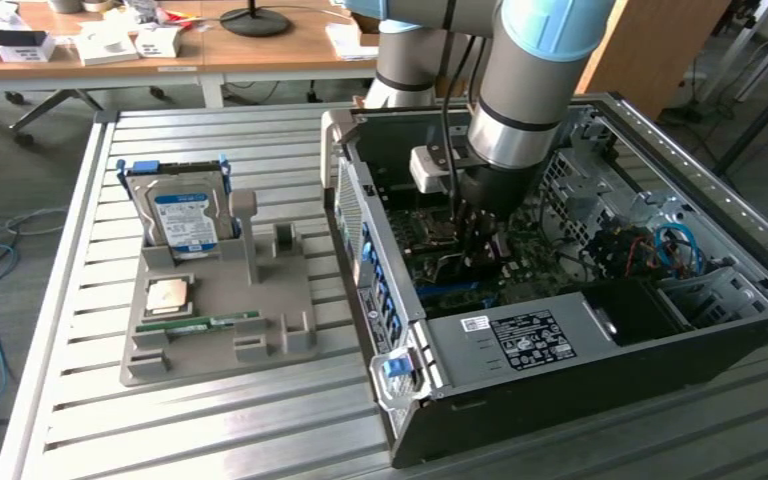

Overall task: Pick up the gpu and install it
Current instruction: 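Insert the gpu into the slot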

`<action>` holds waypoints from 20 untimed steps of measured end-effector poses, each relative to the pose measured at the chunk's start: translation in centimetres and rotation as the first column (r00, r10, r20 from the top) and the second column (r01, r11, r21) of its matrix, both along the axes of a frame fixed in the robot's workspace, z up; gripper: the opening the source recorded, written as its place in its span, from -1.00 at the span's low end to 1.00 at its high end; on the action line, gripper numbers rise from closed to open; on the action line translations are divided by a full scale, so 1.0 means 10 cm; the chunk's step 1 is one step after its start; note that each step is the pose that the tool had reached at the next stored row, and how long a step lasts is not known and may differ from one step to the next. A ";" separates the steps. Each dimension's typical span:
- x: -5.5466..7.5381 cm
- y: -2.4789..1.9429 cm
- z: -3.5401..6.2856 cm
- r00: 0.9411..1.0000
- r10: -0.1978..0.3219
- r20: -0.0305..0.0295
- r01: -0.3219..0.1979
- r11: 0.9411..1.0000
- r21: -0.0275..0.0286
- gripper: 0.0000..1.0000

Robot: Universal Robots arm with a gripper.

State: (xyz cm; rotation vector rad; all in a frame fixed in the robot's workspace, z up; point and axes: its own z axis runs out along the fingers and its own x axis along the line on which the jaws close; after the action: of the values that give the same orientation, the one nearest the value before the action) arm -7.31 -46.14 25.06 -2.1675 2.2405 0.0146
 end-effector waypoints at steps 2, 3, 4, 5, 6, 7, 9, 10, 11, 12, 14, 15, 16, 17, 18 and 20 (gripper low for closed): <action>0.00 0.000 0.000 1.000 0.000 0.000 0.000 1.000 0.000 -0.47; 0.00 0.000 0.000 1.000 0.000 0.000 0.000 1.000 0.000 -0.47; 0.00 0.000 0.001 1.000 0.000 0.000 0.000 1.000 0.000 -0.47; 0.00 0.000 0.001 1.000 0.000 0.000 0.000 1.000 0.000 -0.47; 0.00 0.000 -0.002 1.000 0.000 0.000 0.000 1.000 0.000 -0.47; 0.00 0.000 -0.006 1.000 0.000 0.000 0.000 1.000 0.000 -0.47; 0.00 0.000 -0.005 1.000 0.000 0.000 0.000 1.000 0.000 -0.47; 0.00 0.000 -0.005 1.000 0.000 0.000 0.000 1.000 0.000 -0.47; 0.00 0.000 -0.005 1.000 0.000 0.000 0.000 1.000 0.000 -0.47; 0.00 0.000 -0.008 1.000 0.000 0.000 0.000 1.000 0.000 -0.47; 0.00 0.000 -0.009 1.000 0.000 0.000 0.000 1.000 0.000 -0.47; 0.00 0.000 -0.009 1.000 0.000 0.000 0.000 1.000 0.000 -0.47; 0.00 0.000 -0.009 1.000 0.000 0.000 0.000 1.000 0.000 -0.47; 0.00 0.000 -0.009 1.000 0.000 0.000 0.000 1.000 0.000 -0.47; 0.00 0.000 -0.009 1.000 0.000 0.000 0.000 1.000 0.000 -0.47; 0.00 0.000 -0.012 1.000 0.000 0.000 0.000 1.000 0.000 -0.47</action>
State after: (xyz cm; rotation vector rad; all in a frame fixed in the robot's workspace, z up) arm -7.31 -46.13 24.95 -2.1679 2.2403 0.0146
